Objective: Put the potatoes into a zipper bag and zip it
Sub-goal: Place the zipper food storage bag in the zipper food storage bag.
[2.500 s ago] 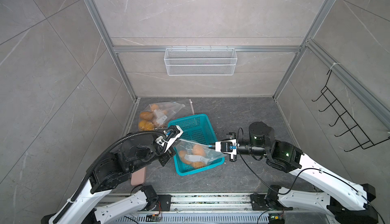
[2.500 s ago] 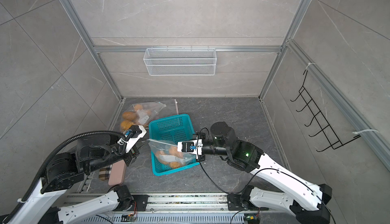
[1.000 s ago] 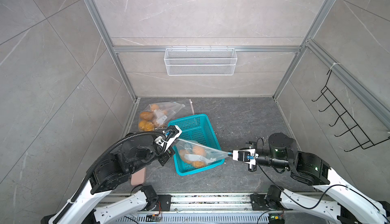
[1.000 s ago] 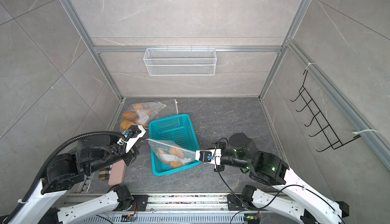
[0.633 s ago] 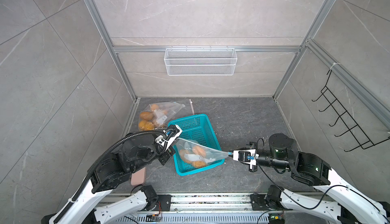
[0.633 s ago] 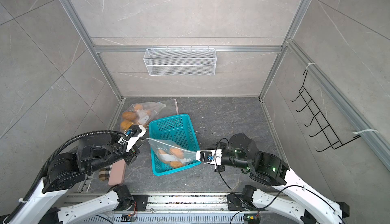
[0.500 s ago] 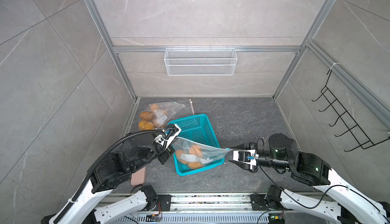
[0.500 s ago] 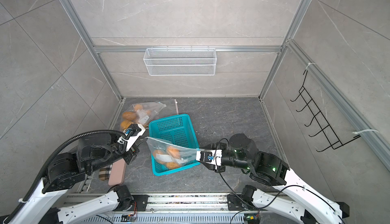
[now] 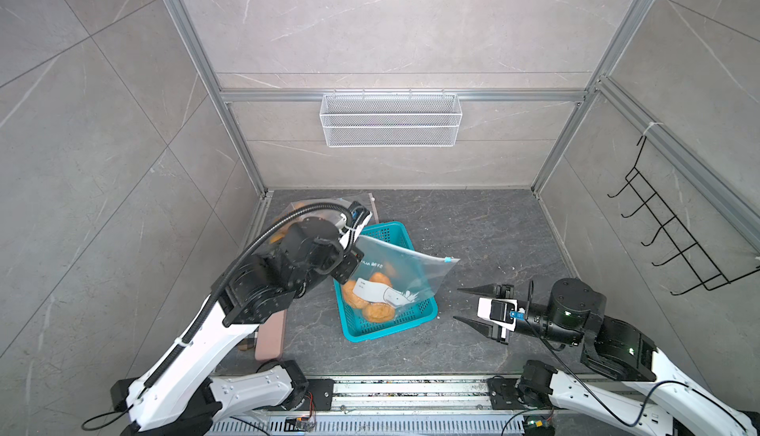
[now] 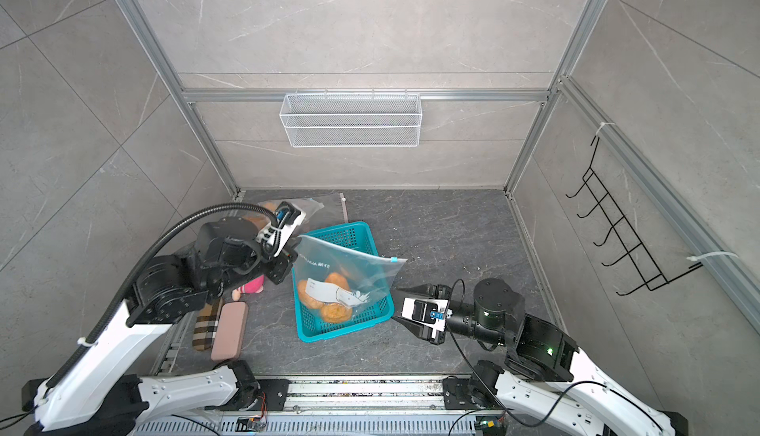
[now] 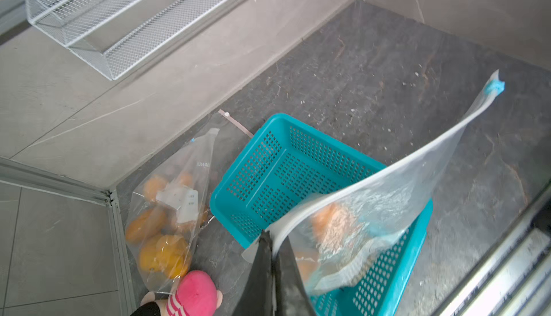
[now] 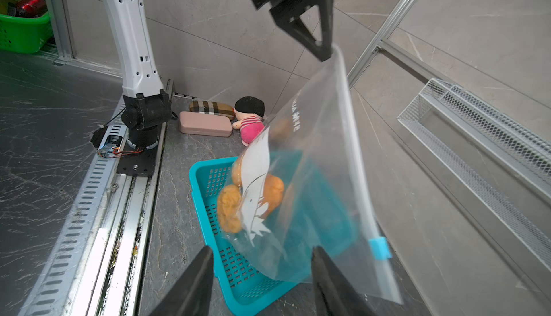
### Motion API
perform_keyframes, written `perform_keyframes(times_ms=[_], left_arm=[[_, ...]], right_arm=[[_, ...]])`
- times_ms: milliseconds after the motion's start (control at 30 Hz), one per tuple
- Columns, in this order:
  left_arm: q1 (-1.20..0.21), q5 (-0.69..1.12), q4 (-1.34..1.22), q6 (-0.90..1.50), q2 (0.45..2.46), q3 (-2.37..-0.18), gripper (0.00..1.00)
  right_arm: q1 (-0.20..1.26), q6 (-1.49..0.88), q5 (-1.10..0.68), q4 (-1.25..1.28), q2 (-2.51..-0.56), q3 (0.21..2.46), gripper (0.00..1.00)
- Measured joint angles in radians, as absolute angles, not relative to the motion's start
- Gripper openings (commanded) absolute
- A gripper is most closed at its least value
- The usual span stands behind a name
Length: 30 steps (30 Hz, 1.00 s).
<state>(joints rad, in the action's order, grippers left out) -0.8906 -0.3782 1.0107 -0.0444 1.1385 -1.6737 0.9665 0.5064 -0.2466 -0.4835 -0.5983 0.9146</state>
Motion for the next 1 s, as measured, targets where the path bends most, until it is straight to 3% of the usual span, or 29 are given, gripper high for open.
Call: perform_keyframes(times_ms=[100,333,600,1000], left_arm=[[-0.822,-0.381,1.019,-0.007,1.225,-1.775,0.0],[-0.437,-0.273,1.044,0.078,1.379,-2.009,0.0],[-0.241,-0.229,1.071,0.081,1.529,-2.298,0.0],[0.154,-0.181,1.039,0.132,1.622,-2.386,0.0]], right_arm=[[0.966,0.486,-0.266,-0.439,-0.588,0.868,0.53],[0.966,0.455,-0.29,-0.395,-0.592,0.861,0.52],[0.966,0.44,-0.302,-0.395,-0.595,0.861,0.52],[0.966,0.437,-0.303,-0.388,-0.672,0.861,0.52]])
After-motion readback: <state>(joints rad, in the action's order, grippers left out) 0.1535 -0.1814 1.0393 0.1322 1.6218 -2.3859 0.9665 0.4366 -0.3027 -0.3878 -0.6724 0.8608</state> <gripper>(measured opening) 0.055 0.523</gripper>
